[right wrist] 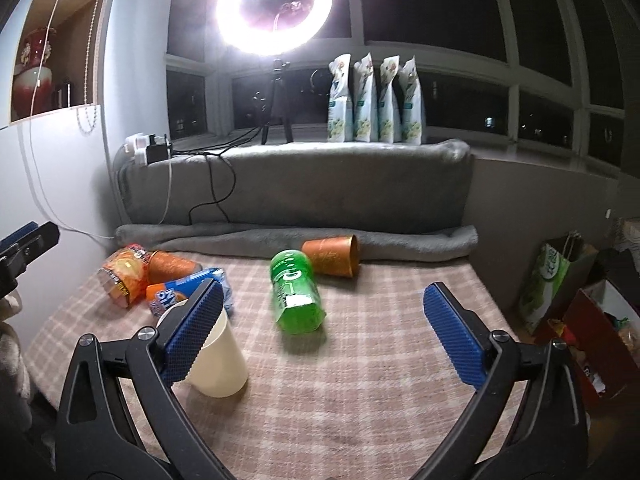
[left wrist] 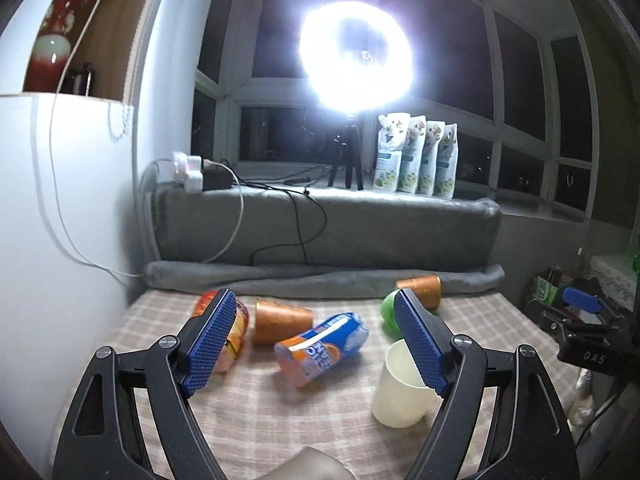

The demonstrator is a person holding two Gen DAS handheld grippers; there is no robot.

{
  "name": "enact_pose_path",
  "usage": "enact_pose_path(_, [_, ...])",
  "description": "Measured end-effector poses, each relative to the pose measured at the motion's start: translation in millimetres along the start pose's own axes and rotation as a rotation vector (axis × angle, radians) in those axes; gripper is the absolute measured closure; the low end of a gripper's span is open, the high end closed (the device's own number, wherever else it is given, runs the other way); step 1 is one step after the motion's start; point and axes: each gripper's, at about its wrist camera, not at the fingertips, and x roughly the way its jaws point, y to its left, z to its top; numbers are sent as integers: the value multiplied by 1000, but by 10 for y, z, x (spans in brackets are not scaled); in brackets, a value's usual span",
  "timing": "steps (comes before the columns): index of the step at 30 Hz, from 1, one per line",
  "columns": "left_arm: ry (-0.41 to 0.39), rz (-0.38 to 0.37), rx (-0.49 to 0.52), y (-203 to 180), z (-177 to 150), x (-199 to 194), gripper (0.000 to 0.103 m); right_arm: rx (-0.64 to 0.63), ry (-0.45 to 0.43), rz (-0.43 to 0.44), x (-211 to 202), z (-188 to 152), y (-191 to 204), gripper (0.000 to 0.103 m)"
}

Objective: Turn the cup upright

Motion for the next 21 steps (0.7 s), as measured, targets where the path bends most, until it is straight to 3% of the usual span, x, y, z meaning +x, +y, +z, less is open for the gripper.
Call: enact_pose_path(21, [-20,17,-1,-10,-17,-48,22,2,3,-8,24,-8,-19,0])
